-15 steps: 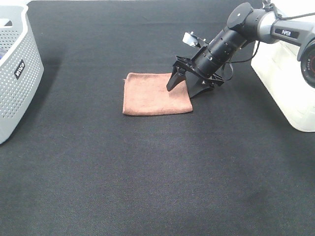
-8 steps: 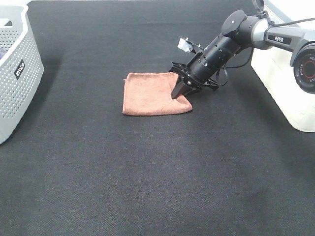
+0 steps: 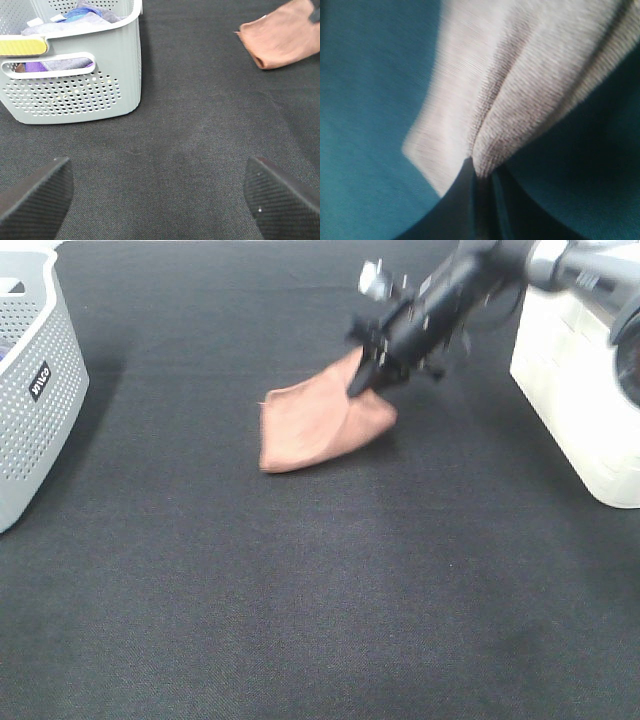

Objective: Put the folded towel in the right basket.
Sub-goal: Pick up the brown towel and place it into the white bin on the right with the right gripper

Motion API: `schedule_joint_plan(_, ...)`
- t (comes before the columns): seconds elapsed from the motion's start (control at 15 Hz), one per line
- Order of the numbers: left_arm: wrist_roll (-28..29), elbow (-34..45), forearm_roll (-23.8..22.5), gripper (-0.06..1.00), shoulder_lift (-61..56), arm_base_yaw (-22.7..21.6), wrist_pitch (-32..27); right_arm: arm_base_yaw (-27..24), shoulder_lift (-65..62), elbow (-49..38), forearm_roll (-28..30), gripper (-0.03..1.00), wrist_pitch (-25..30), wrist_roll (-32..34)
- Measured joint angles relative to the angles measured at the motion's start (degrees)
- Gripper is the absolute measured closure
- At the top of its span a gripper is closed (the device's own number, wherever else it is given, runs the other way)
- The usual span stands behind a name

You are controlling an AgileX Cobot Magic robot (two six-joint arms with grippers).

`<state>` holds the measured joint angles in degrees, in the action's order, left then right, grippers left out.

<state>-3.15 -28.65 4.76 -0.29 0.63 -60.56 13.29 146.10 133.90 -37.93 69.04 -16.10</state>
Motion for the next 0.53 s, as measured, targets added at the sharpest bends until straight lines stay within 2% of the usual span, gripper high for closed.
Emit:
schedule_joint_plan(0.2, 0.0, 0.0, 0.0, 0.07, 0.0, 0.0, 0.0, 0.0, -6.0, 0.1, 2.5, 0.95, 0.3, 0.4)
schedule_joint_plan(0.53, 0.0, 0.0, 0.0, 0.07, 0.0, 0.0, 0.0, -0.1, -20.5, 0.1, 13.7, 0.95, 0.5, 3.2)
